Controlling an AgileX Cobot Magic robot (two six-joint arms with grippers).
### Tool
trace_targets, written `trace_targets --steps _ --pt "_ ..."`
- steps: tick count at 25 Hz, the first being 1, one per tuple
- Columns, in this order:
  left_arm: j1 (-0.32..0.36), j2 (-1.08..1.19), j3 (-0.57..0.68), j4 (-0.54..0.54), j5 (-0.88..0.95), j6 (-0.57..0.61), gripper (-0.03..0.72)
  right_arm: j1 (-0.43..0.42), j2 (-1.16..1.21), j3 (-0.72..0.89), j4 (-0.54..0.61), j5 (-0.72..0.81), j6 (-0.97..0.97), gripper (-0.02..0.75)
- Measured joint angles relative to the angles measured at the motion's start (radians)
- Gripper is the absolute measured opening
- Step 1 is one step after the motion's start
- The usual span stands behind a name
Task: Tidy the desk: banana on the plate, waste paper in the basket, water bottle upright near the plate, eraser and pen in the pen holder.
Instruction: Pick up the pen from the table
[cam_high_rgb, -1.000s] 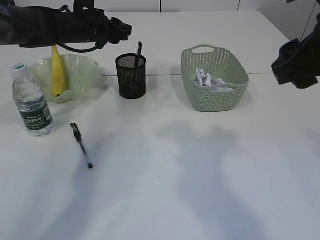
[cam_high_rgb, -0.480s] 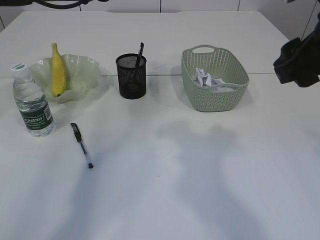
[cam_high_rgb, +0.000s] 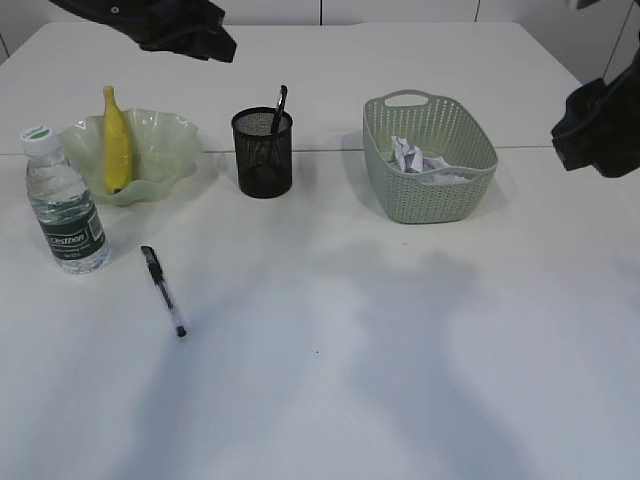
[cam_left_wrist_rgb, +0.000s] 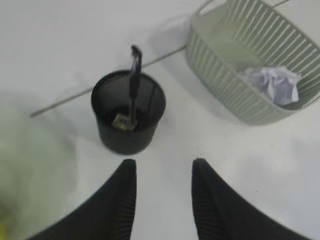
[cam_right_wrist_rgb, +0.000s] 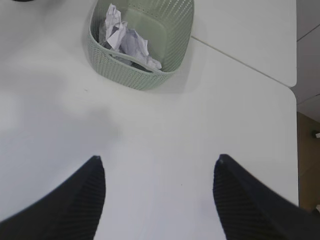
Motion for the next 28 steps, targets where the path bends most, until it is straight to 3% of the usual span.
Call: trace_targets --steps 4,10,18,23,28 --pt "0.000 -0.037 0.000 0.197 0.127 -0.220 0.256 0.000 0.000 0.000 0.000 0.005 0.000 0.502" --pt "-0.047 -0.047 -0.001 0.410 0.343 -0.371 0.239 0.000 0.000 0.000 0.000 0.016 0.000 0.502" --pt "-0.174 -0.047 -0.001 0.528 0.394 -0.648 0.238 0.000 0.000 0.000 0.026 0.046 0.000 0.502" --pt "-0.189 -0.049 -0.001 0.577 0.405 -0.785 0.238 0.000 0.000 0.000 0.032 0.086 0.000 0.502" --pt "-0.189 -0.049 -0.001 0.592 0.405 -0.815 0.238 0.000 0.000 0.000 0.034 0.089 0.000 0.502"
